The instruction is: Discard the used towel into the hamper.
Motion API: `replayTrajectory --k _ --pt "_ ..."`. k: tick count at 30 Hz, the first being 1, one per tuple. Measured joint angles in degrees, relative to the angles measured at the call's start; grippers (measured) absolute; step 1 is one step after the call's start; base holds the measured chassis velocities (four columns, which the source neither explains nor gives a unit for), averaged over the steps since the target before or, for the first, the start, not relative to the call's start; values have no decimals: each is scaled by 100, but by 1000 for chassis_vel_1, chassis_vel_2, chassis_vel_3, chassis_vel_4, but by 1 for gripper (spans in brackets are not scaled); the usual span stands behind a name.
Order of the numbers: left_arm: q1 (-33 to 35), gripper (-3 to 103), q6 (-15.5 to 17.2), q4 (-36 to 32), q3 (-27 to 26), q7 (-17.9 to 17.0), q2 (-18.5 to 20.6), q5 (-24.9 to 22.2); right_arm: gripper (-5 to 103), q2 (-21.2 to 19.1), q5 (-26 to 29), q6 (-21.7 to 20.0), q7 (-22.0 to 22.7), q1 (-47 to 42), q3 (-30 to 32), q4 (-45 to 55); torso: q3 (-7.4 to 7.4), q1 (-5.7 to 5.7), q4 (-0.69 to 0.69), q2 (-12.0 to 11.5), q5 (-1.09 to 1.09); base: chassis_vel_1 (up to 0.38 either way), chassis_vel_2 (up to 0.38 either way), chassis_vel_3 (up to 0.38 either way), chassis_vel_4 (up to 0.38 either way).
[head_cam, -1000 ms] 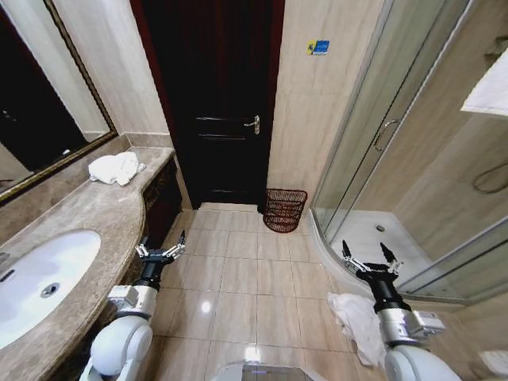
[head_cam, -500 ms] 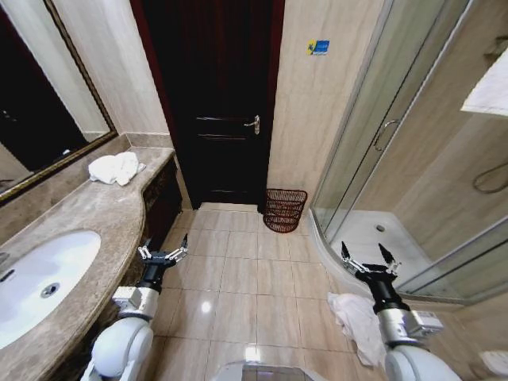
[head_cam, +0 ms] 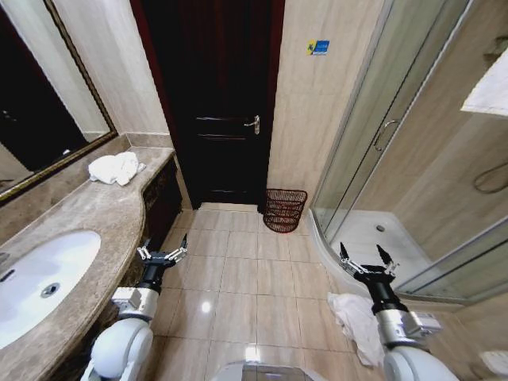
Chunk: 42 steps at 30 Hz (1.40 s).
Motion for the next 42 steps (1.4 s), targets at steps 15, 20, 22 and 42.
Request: replayTrajectory --k 15,20,22,42 --pt "-17 100 -5 -2 19 6 -24 21 100 40 6 147 -8 -5 -16 -71 -1 -1 0 0 0 -4 9 7 -5" --pt "-31 100 0 -2 34 8 -22 35 100 51 -9 223 -8 3 -23 -120 0 0 0 0 0 -119 106 108 -105" --pt "-35 100 1 1 42 9 -22 41 100 57 -11 240 -6 -2 -23 -128 0 0 0 0 0 -152 129 130 -126" --pt "-21 100 0 20 65 11 -50 71 100 92 -57 312 -9 -33 -46 -169 0 0 0 0 1 -127 129 128 -129"
